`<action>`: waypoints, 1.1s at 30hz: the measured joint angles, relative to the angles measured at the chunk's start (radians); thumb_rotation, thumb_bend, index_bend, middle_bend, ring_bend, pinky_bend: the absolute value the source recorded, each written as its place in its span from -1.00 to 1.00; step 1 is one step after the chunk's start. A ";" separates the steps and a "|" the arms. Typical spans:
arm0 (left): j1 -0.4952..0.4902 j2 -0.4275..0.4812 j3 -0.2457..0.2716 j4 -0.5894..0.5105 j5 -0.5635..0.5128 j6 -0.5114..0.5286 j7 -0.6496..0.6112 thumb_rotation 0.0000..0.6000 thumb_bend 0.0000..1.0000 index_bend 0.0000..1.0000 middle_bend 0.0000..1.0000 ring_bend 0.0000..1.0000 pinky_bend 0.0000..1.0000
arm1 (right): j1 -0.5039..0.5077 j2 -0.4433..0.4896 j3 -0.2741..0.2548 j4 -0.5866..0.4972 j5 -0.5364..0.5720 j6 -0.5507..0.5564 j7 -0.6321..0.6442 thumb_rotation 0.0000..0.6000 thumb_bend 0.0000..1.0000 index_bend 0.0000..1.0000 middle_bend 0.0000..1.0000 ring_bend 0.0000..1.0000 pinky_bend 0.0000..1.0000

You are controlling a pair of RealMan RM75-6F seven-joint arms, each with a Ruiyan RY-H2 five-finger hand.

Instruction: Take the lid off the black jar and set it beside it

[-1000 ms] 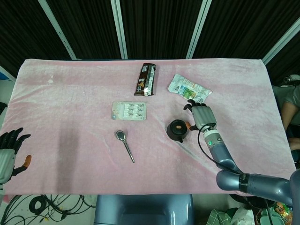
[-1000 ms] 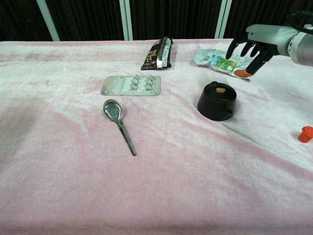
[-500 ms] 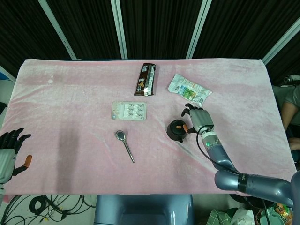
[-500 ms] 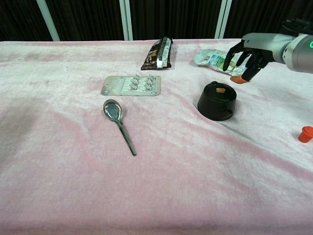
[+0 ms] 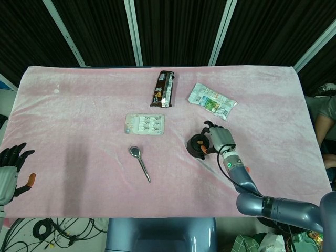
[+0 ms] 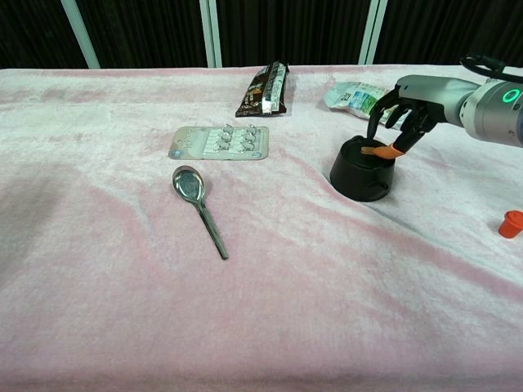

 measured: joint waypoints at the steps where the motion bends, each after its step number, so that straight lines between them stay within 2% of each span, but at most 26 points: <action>1: 0.000 0.000 0.000 0.000 0.000 0.000 0.001 1.00 -0.16 -0.65 -0.94 -1.00 -0.96 | -0.002 -0.003 0.001 0.003 -0.002 0.000 0.000 1.00 -0.49 0.08 -0.77 -0.57 -0.60; 28: -0.003 0.001 -0.001 -0.002 -0.005 -0.004 0.004 1.00 -0.16 -0.65 -0.94 -1.00 -0.96 | -0.016 -0.049 0.038 0.088 0.025 -0.069 0.005 1.00 -0.40 0.09 -0.77 -0.57 -0.60; 33: -0.003 0.001 -0.002 -0.003 -0.007 -0.005 0.005 1.00 -0.16 -0.65 -0.94 -1.00 -0.96 | -0.017 -0.056 0.042 0.099 0.029 -0.085 0.008 1.00 -0.34 0.15 -0.77 -0.57 -0.60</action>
